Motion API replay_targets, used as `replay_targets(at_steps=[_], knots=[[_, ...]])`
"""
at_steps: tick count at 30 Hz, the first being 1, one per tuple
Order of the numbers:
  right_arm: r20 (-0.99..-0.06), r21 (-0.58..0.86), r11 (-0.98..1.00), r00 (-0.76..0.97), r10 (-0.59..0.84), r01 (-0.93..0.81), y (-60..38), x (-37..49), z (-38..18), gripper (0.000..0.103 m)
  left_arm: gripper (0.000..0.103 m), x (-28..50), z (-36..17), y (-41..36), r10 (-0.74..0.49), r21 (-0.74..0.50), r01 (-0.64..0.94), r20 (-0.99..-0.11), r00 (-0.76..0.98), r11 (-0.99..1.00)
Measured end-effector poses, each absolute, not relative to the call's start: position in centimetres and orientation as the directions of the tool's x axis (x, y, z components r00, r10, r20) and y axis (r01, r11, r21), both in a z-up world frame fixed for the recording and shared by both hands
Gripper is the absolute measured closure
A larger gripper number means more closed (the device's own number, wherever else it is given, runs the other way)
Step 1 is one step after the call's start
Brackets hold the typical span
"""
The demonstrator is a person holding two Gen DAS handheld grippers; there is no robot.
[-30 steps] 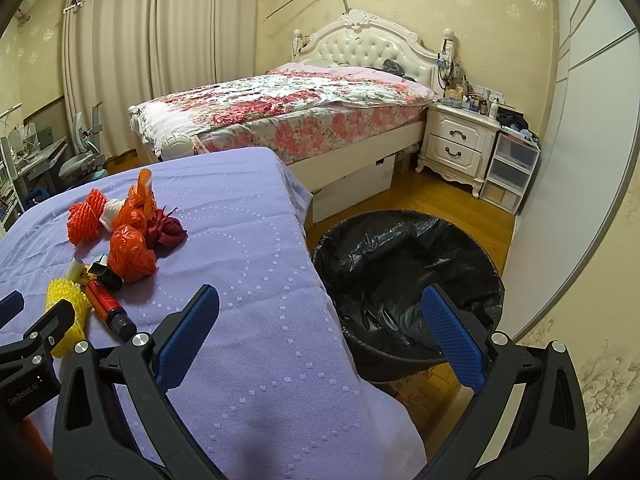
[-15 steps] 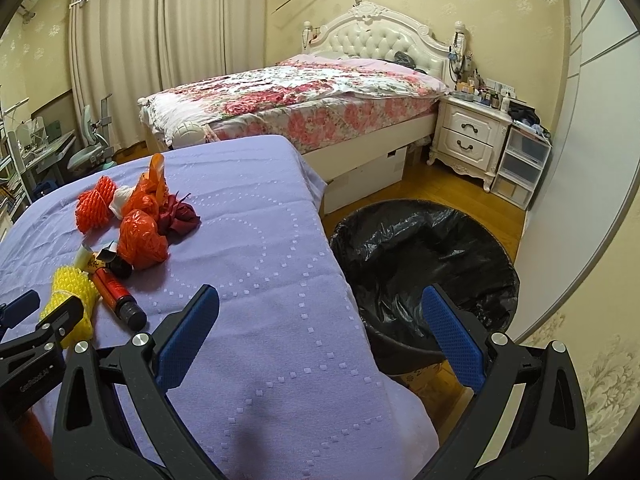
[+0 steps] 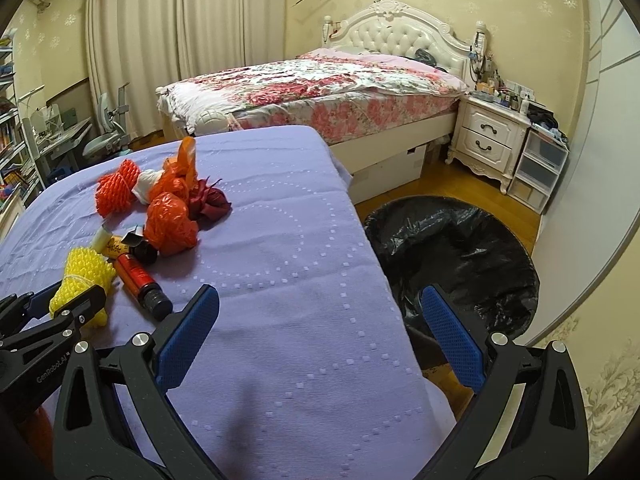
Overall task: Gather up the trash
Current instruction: 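Grasp the yellow foam net with the left tool while the right tool grasps the red cylinder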
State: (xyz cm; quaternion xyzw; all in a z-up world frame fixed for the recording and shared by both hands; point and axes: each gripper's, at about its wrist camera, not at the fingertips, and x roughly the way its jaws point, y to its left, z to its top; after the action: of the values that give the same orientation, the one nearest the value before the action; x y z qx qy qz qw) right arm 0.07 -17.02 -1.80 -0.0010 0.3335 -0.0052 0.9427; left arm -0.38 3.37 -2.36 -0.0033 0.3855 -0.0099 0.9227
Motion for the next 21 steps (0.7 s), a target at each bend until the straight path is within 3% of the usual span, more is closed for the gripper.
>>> replay_targets(at_steps=[15, 17, 21], knots=[[-0.644, -0.009, 0.992, 0.76, 0.088, -0.122, -12.5, 0.0, -2.0, 0.005, 0.053, -2.9, -0.3, 8.1, -0.01, -0.038, -0.022, -0.69, 0.724, 0.999], [-0.649, -0.014, 0.988, 0.754, 0.107, -0.152, -11.4, 0.1, -2.1, 0.016, 0.053, -3.1, -0.2, 9.2, 0.015, -0.031, -0.05, -0.687, 0.726, 0.998], [-0.67, -0.009, 0.979, 0.727, 0.147, -0.206, -9.8, 0.5, -2.4, 0.022, 0.053, -2.8, -0.4, 11.2, 0.055, -0.019, -0.094, -0.687, 0.724, 0.995]])
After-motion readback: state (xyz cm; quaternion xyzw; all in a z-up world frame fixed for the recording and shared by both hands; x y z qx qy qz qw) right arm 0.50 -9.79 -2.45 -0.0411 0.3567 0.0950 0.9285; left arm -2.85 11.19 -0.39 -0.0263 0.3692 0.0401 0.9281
